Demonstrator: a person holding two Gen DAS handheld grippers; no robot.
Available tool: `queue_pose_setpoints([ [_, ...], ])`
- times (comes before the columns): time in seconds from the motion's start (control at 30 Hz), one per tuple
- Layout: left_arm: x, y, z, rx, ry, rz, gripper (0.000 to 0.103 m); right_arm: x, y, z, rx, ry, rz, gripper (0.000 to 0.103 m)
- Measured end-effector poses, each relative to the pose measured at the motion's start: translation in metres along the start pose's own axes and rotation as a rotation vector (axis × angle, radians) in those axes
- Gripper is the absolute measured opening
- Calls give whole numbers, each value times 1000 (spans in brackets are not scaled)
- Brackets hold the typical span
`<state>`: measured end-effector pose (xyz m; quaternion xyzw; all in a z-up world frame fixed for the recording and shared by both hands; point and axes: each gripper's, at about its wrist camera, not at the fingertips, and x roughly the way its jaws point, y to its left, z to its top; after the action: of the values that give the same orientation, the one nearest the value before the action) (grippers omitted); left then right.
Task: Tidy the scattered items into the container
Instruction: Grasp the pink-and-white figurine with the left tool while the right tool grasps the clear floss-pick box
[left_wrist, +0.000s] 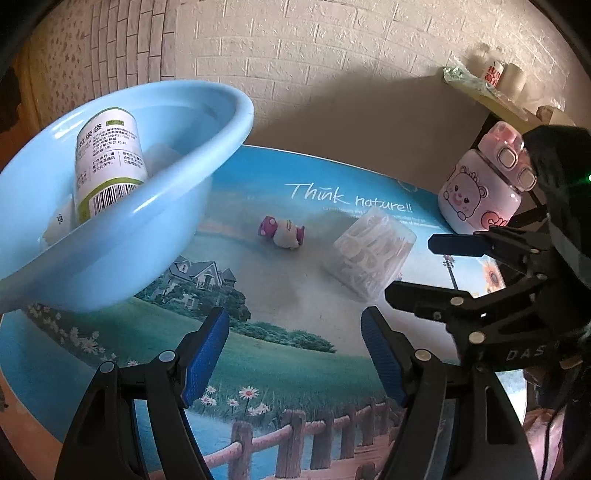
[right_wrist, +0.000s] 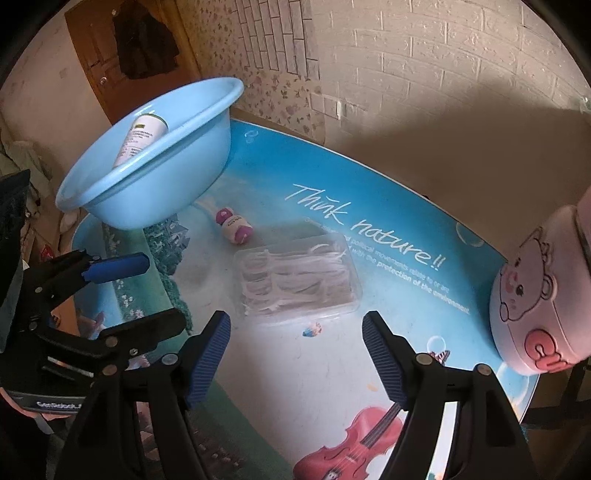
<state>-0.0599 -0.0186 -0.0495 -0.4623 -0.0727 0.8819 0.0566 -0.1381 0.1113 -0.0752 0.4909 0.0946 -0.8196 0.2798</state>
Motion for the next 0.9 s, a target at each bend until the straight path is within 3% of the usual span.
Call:
queue_pose_setpoints([
  [0.2,-3,5,5,-9,-16,-4,73,5,-5,8,-2,-6,8,97],
  [0.73,0,13,9,-41,-14,2,73,34,-4,22,-41,25,22,98],
  [0.83,2,12,9,-46,-10,1,73,35,-5,21,-45,18,42,94],
  [0.9,3,12,10,-45,-9,2,73,33,-6,19,-46,8,56,83],
])
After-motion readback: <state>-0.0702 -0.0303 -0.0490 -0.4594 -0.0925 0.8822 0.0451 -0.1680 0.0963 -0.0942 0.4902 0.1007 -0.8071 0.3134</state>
